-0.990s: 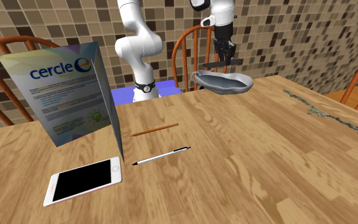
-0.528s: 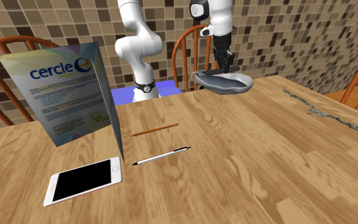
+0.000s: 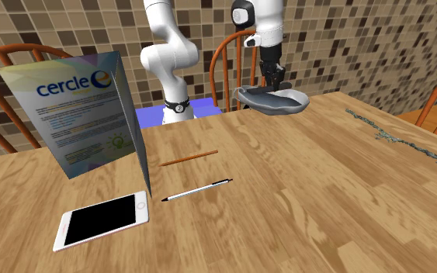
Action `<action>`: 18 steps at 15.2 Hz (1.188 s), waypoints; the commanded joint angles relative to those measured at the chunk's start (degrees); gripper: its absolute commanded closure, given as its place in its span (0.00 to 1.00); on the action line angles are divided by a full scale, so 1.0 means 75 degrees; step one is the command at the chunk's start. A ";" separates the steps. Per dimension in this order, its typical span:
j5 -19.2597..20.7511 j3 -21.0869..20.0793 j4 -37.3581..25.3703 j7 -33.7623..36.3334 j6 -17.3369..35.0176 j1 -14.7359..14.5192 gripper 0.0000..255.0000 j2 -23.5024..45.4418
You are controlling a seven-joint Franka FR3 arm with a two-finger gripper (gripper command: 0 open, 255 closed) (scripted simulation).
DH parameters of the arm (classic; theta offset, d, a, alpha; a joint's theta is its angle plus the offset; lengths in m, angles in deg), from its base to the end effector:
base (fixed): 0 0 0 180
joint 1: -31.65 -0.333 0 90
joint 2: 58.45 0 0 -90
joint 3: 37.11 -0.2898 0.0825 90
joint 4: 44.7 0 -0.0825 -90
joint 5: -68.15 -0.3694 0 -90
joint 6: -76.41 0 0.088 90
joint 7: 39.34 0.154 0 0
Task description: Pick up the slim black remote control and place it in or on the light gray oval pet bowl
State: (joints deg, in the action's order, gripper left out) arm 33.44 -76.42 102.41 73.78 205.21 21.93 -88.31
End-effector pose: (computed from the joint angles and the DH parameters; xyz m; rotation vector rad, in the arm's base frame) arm 0.2657 0.3298 0.3502 -2.1402 2.0381 0.2094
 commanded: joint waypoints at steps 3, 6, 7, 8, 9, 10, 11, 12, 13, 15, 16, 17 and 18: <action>-0.0001 0.0000 0.0000 0.0000 0.0001 0.0000 0.00 -0.0001; -0.0001 0.0000 0.0000 0.0000 0.0001 0.0000 0.00 -0.0001; -0.0001 0.0000 0.0000 0.0000 0.0001 0.0000 0.00 -0.0001; 0.0052 0.0153 -0.0101 0.0004 -0.0317 -0.0016 0.00 -0.0204; 0.0111 0.0301 -0.0212 0.0011 -0.0628 -0.0025 0.00 -0.0389; 0.0179 0.0449 -0.0333 0.0023 -0.0930 -0.0032 0.00 -0.0555; 0.0234 0.0560 -0.0436 0.0032 -0.1163 -0.0033 0.00 -0.0674; 0.0235 0.0562 -0.0436 0.0033 -0.1163 -0.0035 0.00 -0.0673; 0.0235 0.0563 -0.0435 0.0033 -0.1163 -0.0036 0.00 -0.0674; 0.0236 0.0562 -0.0436 0.0033 -0.1162 -0.0035 0.00 -0.0673; 0.0236 0.0562 -0.0436 0.0033 -0.1162 -0.0035 0.00 -0.0673; 0.0236 0.0562 -0.0436 0.0033 -0.1162 -0.0035 0.00 -0.0673; 0.0236 0.0562 -0.0436 0.0033 -0.1162 -0.0035 0.00 -0.0673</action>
State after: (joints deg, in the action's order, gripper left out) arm 35.21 -72.21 99.15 74.03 196.51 21.67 -93.35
